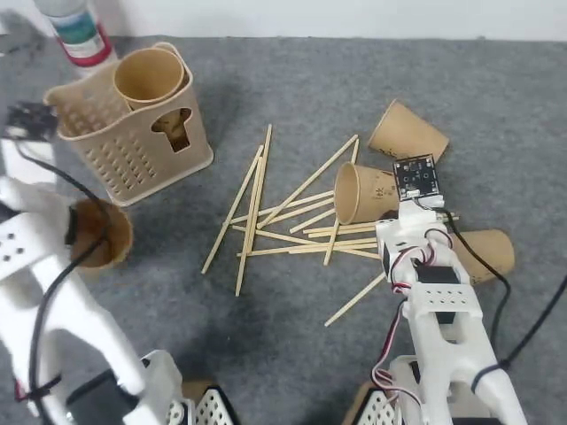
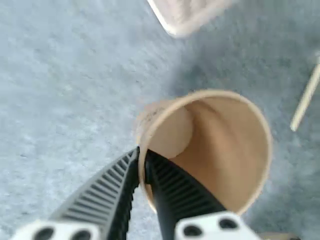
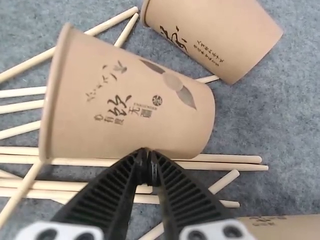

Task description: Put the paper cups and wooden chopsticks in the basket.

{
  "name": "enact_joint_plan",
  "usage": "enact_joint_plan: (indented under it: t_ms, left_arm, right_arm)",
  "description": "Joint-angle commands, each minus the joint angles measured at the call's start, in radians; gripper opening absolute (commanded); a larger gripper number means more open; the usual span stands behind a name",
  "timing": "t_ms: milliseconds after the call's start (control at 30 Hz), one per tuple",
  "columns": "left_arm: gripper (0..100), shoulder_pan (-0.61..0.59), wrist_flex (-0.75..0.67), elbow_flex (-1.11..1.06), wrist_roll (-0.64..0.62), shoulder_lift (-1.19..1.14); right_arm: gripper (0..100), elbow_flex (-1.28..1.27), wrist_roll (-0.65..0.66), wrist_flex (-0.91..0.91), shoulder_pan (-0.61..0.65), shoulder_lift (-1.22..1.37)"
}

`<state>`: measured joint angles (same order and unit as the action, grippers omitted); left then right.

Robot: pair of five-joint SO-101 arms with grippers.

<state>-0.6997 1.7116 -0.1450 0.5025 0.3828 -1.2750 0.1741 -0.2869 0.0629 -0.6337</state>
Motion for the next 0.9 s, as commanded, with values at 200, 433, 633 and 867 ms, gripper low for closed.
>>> enact_joint_plan:
  t_ms: [200, 433, 633, 867]
  left_arm:
    - [1, -0.015, 0.046, 0.231, 0.008, 0.031]
    - [1, -0.015, 0.046, 0.440, 0.008, 0.035]
    - [1, 0.118, 0.044, 0.682, 0.011, 0.146]
    - [1, 0.419, 0.006, 0.763, 0.006, 0.222]
  right_arm:
    - [0.9, 0.006, 0.011, 0.018, 0.004, -0.021]
    - [0.9, 0.006, 0.011, 0.018, 0.004, -0.021]
    - [0.9, -0.002, 0.011, 0.050, 0.005, -0.021]
    - [0.9, -0.002, 0.011, 0.050, 0.005, -0.021]
